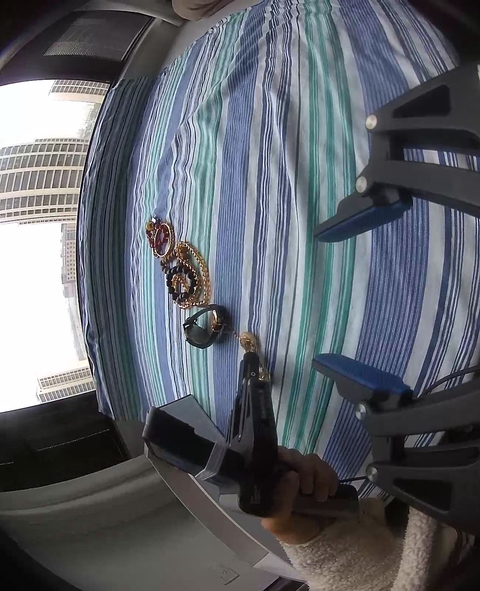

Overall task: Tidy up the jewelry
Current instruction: 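Grasp the gold chain pendant with the left tool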

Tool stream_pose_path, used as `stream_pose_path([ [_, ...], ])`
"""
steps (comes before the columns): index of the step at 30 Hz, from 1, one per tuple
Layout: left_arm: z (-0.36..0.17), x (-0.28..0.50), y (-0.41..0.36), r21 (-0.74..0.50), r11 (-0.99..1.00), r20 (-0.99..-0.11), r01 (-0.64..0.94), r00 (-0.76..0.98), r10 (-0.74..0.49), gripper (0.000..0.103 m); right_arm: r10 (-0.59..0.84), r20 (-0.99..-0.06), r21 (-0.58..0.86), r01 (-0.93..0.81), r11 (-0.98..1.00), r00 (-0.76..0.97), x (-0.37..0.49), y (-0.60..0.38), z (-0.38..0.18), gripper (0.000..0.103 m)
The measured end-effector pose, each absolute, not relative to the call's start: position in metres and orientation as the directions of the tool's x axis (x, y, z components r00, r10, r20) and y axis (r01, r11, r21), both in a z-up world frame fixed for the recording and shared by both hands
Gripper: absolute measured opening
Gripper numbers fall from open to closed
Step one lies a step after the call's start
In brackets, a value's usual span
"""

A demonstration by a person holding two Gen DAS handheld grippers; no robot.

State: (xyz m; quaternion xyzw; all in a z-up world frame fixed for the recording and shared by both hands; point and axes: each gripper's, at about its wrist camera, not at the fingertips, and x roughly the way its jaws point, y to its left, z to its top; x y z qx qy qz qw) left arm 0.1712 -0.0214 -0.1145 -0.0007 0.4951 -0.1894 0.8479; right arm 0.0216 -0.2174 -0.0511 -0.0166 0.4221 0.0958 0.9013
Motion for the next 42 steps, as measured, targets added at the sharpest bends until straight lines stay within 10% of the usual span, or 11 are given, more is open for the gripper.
stream_pose_path([
  [15,-0.001,0.144,0.032,-0.300,0.920,-0.678,0.253,0.621,-0.392,0.004,0.156,-0.761,0.051,-0.181,0.982,0.630,0.021,-0.217,-0.051,0.064],
  [26,-0.099,0.114,0.087,-0.221,0.975,-0.851,0.012,0.485,-0.199,0.006,0.167,-0.768,0.048,-0.205,0.978,0.618,0.016,-0.206,-0.054,0.064],
  [31,-0.118,0.088,0.100,-0.249,0.968,-0.857,-0.020,0.470,-0.210,0.045,0.163,-0.767,0.029,-0.220,0.975,0.620,0.014,-0.199,-0.051,0.064],
  [42,-0.128,0.091,0.082,-0.154,0.986,-0.878,0.056,0.451,-0.163,0.051,0.183,-0.779,0.021,-0.268,0.963,0.600,0.013,-0.180,-0.053,0.064],
])
